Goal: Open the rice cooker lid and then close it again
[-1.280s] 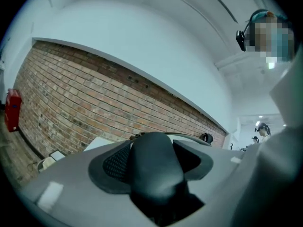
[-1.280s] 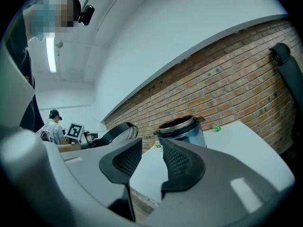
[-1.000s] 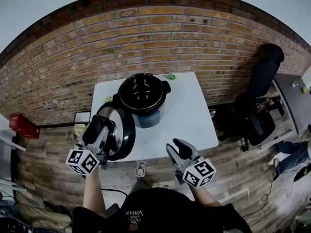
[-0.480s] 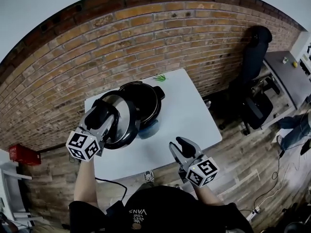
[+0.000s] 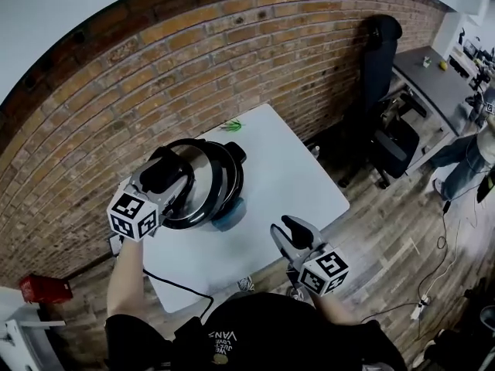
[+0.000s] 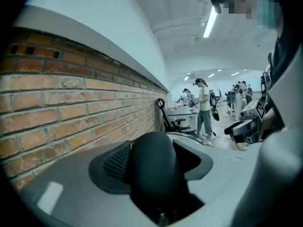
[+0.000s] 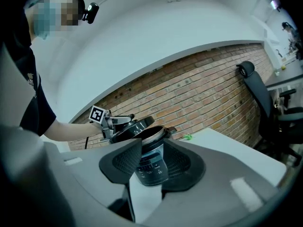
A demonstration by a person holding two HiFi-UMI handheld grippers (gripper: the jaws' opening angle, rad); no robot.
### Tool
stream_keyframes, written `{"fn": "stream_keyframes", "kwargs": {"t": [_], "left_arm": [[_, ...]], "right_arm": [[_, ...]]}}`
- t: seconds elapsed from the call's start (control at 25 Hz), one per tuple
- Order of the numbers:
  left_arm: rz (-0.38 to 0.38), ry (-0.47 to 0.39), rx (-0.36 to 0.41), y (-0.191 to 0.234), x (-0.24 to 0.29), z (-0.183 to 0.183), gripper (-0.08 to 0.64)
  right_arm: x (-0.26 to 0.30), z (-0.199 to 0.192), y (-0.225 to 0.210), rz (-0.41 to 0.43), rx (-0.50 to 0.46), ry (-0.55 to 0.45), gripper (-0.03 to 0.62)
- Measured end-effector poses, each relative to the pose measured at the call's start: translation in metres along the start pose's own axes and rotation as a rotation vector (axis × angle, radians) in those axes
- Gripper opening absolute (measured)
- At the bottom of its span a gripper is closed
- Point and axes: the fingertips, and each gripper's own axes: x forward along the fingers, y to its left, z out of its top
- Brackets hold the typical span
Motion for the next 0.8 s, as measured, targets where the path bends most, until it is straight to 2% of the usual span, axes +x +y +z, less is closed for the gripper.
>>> {"fn": "stream_keyframes", "kwargs": {"t": [0.24, 0.52, 0.8], "left_arm": [[-0.125, 0.064, 0.089, -0.009, 0.038, -0.003, 0.279], [-0.201, 0.077, 0.093, -0.015, 0.058, -0.008, 0.279], [-0.276, 0.086, 0.129, -0.022, 0.062, -0.009, 0.281]], "right_arm": [[0.001, -0.003, -0.007, -0.054, 0.015, -0.004, 0.147], [0.011, -0.004, -0.008, -0.067, 0.02, -0.003, 0.147], [0.02, -0.007, -0.007, -0.058, 0.024, 0.006, 0.147]]}}
